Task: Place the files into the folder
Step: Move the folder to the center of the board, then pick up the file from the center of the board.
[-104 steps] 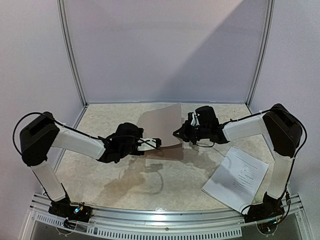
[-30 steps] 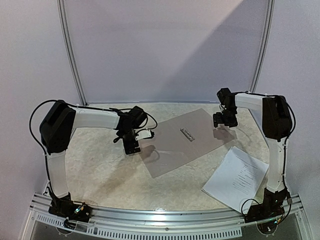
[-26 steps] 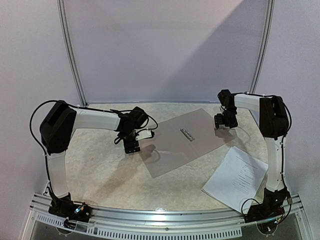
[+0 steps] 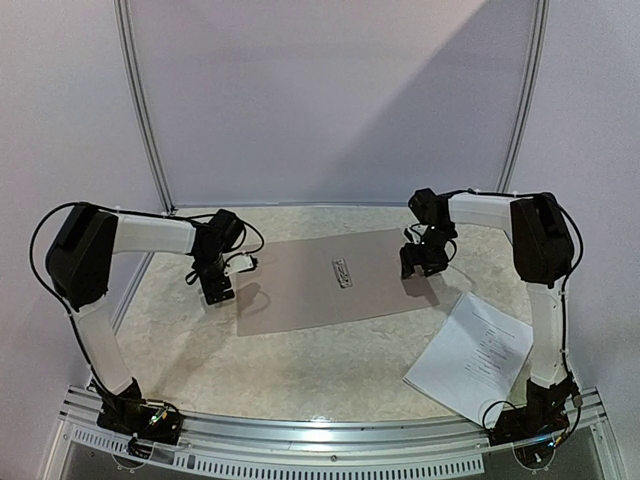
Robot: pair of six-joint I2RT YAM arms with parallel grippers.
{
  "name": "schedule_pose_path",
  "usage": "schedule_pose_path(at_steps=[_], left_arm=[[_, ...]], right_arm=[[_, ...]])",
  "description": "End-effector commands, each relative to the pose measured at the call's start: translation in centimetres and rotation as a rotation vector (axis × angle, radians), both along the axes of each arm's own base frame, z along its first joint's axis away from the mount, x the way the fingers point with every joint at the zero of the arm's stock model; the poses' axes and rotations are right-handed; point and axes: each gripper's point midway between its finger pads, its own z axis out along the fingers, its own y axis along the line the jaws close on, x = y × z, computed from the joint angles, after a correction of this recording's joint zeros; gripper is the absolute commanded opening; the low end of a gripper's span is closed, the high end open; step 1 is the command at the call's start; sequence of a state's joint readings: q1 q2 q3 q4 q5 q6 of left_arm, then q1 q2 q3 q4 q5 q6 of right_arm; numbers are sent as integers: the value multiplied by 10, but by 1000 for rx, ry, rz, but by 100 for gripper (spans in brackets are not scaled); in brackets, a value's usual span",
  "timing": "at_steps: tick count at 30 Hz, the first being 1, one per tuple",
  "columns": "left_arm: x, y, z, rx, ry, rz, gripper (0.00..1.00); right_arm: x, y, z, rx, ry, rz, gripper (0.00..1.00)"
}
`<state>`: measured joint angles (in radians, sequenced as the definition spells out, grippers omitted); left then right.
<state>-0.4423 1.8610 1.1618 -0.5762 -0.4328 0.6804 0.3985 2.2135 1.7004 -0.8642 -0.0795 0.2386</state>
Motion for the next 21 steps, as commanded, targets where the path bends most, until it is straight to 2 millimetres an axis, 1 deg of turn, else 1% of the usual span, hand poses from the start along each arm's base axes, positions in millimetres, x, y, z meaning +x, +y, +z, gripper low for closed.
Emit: schedule_pose_path(at_steps=[1, 2, 3, 4, 5, 6, 7, 8, 9, 10, 12, 13, 15, 19, 20, 21], left_arm=[[-2, 7, 23, -36, -25, 23, 100], [0, 5, 30, -48, -38, 25, 100], [0, 3, 35, -62, -46, 27, 100], [1, 1, 40, -81, -58, 30, 100], [1, 0, 45, -97, -69, 32, 100], [1, -2, 50, -112, -78, 33, 100], [0, -3, 54, -128, -87, 35, 100], [-1, -4, 57, -141, -92, 37, 100], [-2, -5, 59, -152, -97, 41, 100], [-3, -5, 61, -161, -101, 43, 100], [-5, -7, 62, -177, -104, 41, 100], [-6, -7, 62, -182, -103, 41, 100], [-7, -8, 62, -187, -102, 39, 100], [-8, -9, 59, -192, -95, 40, 100], [-9, -9, 59, -194, -94, 42, 100], [-10, -9, 59, -195, -92, 42, 100]], right_arm=[[-11, -15, 8, -70, -12, -65, 72], [-4, -26, 21, -108, -61, -90, 74], [1, -37, 45, -133, -122, -120, 75], [3, -49, 58, -165, -157, -150, 77], [1, -63, 73, -196, -189, -180, 78], [-4, -78, 79, -232, -205, -205, 80], [-11, -94, 92, -255, -227, -234, 82], [-21, -105, 97, -274, -231, -251, 84], [-31, -119, 91, -285, -201, -274, 85], [-40, -129, 89, -278, -179, -292, 84], [-58, -141, 72, -270, -107, -311, 85], [-64, -143, 63, -266, -74, -313, 85], [-66, -143, 51, -247, -40, -303, 85], [-56, -138, 34, -243, 11, -263, 84], [-56, -140, 26, -258, 38, -253, 82], [-56, -141, 23, -268, 50, -247, 80]])
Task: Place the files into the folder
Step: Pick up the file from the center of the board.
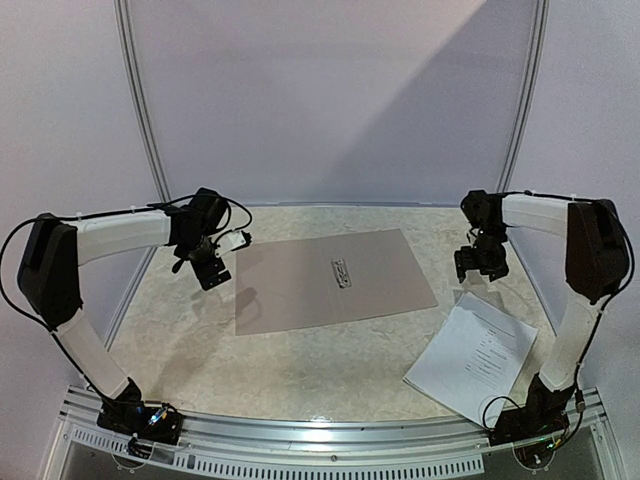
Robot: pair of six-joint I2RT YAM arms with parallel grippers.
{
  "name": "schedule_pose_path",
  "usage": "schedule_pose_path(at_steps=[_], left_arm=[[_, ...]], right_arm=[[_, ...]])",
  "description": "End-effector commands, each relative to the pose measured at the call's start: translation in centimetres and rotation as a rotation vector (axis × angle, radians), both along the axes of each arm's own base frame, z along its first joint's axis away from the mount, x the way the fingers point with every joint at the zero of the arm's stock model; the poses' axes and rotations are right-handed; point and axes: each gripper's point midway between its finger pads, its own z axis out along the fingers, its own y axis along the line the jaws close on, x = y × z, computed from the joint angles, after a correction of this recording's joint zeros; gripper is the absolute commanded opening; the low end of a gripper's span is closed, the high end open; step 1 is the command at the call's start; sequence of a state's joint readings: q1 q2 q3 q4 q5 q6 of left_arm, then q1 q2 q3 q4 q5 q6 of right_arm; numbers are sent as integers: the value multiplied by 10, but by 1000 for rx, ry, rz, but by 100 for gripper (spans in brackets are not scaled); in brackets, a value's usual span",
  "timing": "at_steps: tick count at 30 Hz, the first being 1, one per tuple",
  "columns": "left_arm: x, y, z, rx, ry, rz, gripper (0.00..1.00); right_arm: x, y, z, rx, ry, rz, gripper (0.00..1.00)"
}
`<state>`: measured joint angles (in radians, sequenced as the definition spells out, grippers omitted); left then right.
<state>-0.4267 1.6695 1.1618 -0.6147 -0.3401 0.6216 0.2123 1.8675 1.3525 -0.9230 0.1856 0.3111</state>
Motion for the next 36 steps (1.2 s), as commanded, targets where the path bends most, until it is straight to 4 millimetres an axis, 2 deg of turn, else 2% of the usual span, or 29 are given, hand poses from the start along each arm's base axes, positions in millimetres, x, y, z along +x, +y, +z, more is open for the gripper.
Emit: schedule_pose_path(at_steps=[1, 4, 6, 8, 16, 22, 25, 28, 36], left_arm=[[-10, 0, -4, -27, 22, 5, 99], [-12, 0, -4, -31, 22, 3, 100], [-12, 0, -4, -29, 24, 0, 100], [-10, 0, -4, -28, 21, 1, 100], [-10, -2, -5, -22, 24, -3, 99], [-10, -1, -6, -17, 25, -3, 100], [-10, -1, -6, -15, 22, -2, 100], [-9, -1, -6, -12, 19, -4, 100], [-9, -1, -8, -11, 23, -5, 100]], right_arm=[[-1, 5, -23, -7, 95, 45, 76], [-5, 5, -32, 16, 117, 40, 62], [-9, 5, -32, 39, 117, 33, 51], [-12, 7, -32, 56, 113, 29, 44], [-25, 3, -26, 45, 125, 24, 33], [-34, 6, -6, 78, 97, 24, 24], [-41, 10, -4, 104, 109, 31, 19], [-48, 14, -4, 133, 127, 38, 18], [-53, 15, -14, 142, 150, 52, 28]])
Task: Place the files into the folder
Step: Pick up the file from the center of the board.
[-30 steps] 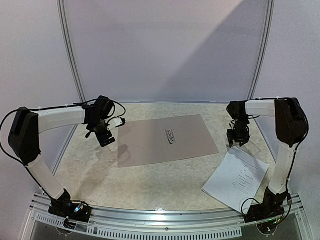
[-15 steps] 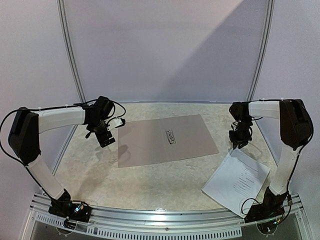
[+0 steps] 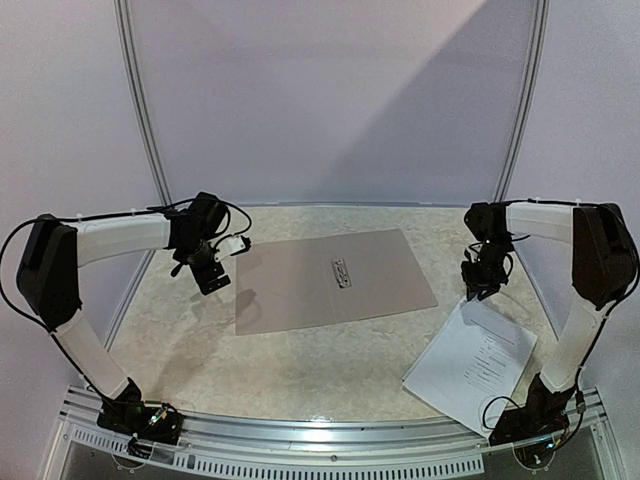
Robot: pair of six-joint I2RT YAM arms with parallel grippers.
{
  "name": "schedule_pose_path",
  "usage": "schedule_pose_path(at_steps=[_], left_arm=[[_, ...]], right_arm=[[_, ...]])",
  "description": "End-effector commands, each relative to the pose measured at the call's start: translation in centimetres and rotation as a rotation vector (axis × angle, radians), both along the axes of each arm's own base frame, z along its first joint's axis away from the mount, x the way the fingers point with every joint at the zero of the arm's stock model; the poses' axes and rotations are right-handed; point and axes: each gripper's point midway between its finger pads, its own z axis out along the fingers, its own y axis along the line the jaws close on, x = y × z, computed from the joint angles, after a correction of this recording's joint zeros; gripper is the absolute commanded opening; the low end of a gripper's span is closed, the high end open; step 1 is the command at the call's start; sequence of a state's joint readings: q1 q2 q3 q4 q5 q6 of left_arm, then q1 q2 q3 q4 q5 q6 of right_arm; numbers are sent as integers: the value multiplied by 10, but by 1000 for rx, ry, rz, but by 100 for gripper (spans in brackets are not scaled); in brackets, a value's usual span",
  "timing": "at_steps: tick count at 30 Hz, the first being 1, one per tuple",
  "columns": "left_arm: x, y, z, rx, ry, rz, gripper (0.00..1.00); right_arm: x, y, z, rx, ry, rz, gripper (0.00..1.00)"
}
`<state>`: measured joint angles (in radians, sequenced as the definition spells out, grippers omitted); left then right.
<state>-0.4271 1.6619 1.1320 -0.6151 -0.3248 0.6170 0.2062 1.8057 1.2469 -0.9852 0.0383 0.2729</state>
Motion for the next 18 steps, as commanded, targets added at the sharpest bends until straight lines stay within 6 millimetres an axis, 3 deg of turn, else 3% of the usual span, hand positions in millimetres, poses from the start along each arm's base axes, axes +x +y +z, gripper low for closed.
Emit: schedule_pose_path(at_steps=[1, 8, 18], left_arm=[[0, -2, 1, -6, -3, -3, 100], [0, -3, 1, -9, -3, -5, 100], [0, -3, -2, -10, 8, -5, 99]], right_arm=[[-4, 2, -3, 25, 12, 9, 29], [-11, 8, -16, 55, 58, 8, 37], [-9, 7, -1, 40, 20, 22, 45]])
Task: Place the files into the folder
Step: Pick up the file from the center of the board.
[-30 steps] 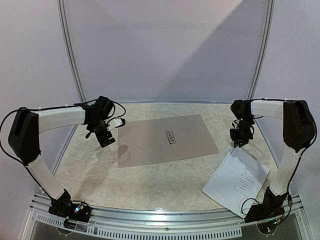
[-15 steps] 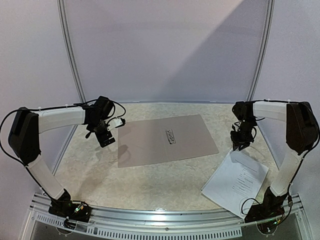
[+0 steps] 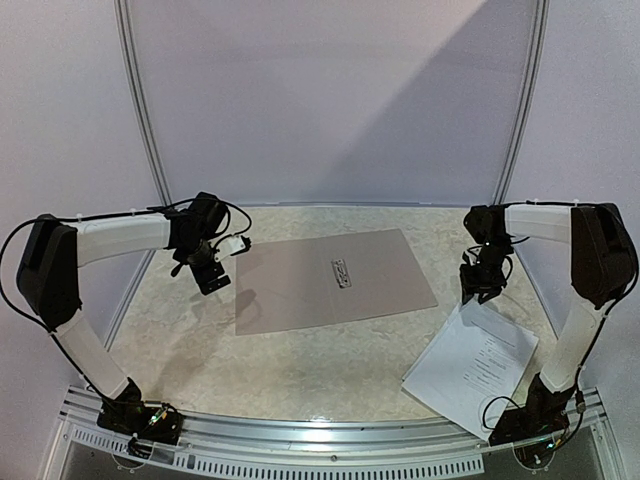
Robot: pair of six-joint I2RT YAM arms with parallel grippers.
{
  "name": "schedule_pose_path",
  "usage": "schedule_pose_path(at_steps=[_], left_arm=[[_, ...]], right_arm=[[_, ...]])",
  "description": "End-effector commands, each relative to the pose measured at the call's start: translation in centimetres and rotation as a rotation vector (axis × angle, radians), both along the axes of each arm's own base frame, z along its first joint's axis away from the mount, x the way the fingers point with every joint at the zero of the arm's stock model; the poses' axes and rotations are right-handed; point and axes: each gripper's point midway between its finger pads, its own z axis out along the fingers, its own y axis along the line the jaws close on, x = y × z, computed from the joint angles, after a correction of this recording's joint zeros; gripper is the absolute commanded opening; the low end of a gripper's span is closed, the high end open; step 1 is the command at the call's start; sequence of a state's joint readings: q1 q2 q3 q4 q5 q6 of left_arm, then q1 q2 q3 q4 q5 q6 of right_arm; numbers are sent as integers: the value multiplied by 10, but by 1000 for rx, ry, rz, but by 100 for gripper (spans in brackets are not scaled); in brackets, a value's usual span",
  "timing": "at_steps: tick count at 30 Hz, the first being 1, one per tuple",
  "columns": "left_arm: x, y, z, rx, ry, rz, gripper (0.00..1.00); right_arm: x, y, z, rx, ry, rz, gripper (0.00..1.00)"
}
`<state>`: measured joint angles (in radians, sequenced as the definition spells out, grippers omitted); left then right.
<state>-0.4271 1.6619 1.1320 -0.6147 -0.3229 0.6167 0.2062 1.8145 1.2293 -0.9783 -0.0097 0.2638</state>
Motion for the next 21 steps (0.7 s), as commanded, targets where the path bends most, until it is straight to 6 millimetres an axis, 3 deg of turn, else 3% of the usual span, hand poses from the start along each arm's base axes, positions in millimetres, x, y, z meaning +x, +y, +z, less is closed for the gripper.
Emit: schedule_pose_path(at_steps=[1, 12, 15, 21], left_arm=[[0, -3, -2, -8, 8, -5, 100], [-1, -4, -1, -8, 8, -9, 100], [-1, -3, -2, -4, 8, -8, 100], [-1, -2, 0, 0, 4, -7, 100]], right_arm=[[-4, 1, 6, -4, -7, 21, 47], [-2, 0, -4, -78, 7, 87, 55], [-1, 3, -13, -70, 19, 91, 44], [3, 8, -24, -59, 33, 81, 10]])
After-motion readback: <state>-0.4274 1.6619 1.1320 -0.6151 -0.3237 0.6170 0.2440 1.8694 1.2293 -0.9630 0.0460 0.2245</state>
